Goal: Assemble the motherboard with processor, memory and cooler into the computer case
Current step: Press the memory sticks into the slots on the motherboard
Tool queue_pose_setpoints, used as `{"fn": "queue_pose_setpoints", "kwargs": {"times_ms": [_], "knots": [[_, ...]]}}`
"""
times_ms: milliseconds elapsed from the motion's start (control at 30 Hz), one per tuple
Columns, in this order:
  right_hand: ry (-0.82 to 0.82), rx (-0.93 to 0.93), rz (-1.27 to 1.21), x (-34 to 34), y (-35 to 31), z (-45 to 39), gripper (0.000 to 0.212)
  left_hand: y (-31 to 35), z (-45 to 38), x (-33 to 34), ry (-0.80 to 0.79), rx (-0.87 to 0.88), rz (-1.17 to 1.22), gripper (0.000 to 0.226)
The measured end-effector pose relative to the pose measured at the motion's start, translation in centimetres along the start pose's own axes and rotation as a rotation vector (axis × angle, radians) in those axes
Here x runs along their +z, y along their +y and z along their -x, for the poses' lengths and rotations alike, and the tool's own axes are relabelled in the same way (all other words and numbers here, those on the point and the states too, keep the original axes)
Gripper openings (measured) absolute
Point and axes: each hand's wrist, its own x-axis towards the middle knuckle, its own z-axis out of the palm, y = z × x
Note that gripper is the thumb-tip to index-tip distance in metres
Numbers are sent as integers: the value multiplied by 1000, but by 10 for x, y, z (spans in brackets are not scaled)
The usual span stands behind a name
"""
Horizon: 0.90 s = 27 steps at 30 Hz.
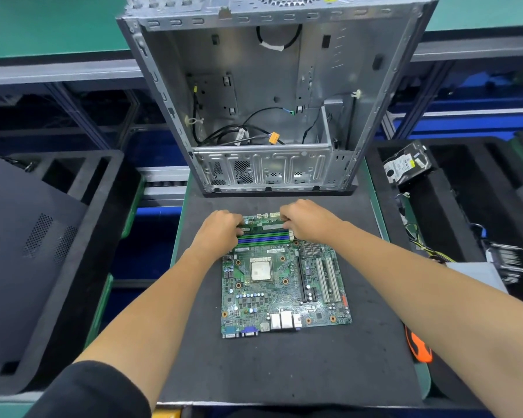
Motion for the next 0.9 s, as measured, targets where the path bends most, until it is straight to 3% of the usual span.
{"fn": "queue_pose_setpoints", "kwargs": {"times_ms": [700,900], "knots": [[15,75,-19,6,-6,1,12,-1,-1,-3,-12,97,-147,13],[-20,119,-82,4,-10,1,19,1,0,-3,-5,75,-97,8]]}}
